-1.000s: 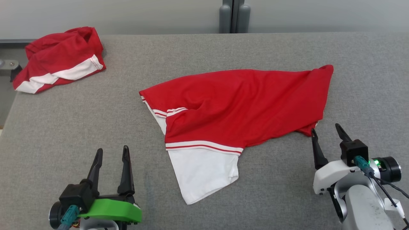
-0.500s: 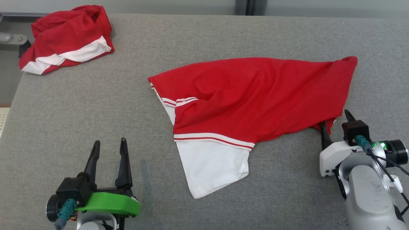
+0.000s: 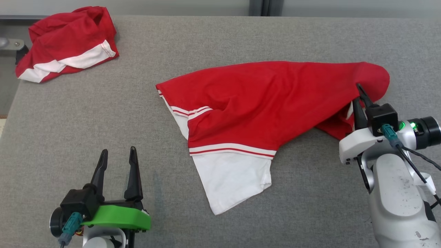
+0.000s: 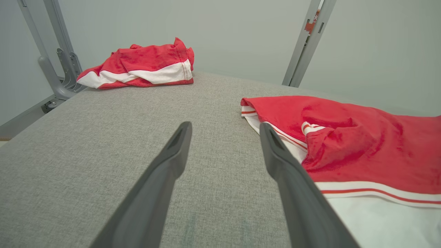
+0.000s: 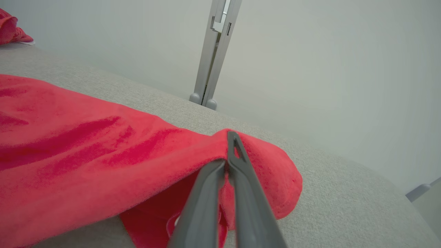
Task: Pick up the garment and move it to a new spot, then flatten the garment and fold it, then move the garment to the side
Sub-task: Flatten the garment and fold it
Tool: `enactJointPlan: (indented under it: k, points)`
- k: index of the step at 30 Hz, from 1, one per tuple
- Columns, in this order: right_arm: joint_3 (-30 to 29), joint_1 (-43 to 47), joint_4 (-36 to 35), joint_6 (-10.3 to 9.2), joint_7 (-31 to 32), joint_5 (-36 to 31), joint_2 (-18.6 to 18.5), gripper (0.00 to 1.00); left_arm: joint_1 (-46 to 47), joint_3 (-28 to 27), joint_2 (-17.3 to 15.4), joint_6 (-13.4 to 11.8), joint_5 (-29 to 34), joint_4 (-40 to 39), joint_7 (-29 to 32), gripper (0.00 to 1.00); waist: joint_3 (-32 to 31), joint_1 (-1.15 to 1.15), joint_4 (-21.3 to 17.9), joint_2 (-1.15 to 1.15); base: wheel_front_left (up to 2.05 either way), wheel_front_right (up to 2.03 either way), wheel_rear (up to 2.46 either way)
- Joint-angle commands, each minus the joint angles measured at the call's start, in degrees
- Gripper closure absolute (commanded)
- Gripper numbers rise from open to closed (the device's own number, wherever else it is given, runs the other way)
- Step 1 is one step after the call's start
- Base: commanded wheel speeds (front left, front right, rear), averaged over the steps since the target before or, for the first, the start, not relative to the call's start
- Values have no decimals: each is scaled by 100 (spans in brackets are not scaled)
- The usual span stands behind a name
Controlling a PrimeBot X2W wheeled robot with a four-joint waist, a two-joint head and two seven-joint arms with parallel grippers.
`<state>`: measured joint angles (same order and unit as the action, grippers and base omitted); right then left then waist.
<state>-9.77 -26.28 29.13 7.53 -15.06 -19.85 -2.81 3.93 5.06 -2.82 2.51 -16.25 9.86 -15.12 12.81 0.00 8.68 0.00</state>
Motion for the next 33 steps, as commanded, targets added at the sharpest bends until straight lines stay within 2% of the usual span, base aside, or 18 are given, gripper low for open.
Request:
enactJointPlan:
  k: [1,8,12,22,26,29,33]
  points:
    - [127,23,-168,-8,-16,-7,-14,100,35,-33,-13,-24,45,15,-5,0,-49,0,-34,0,0,0,0]
    - [816,483,-832,-8,-16,-163,-15,100,-81,-50,-13,-45,12,19,-5,0,-234,0,-120,0,0,0,0]
    - [1048,851,-1407,-8,215,-109,-16,100,-134,-79,-13,-59,-10,-4,-5,0,-331,0,-180,0,0,0,0]
    - [1013,2229,-3352,-8,1212,-31,-51,100,-261,-225,-13,-47,-18,-100,-5,0,-449,0,-403,0,0,0,0]
    - [1167,2558,-3887,-8,1577,88,-98,100,-237,-214,-13,-23,0,-117,-5,0,-409,0,-406,0,0,0,0]
    - [1385,2556,-3724,-8,1733,308,-156,100,-152,-143,-13,-11,-10,-111,-5,0,-335,0,-327,0,0,0,0]
    - [1791,2166,-2755,-9,1863,694,-279,100,-55,-66,-13,-7,-37,-85,-5,0,-221,0,-166,0,0,0,0]
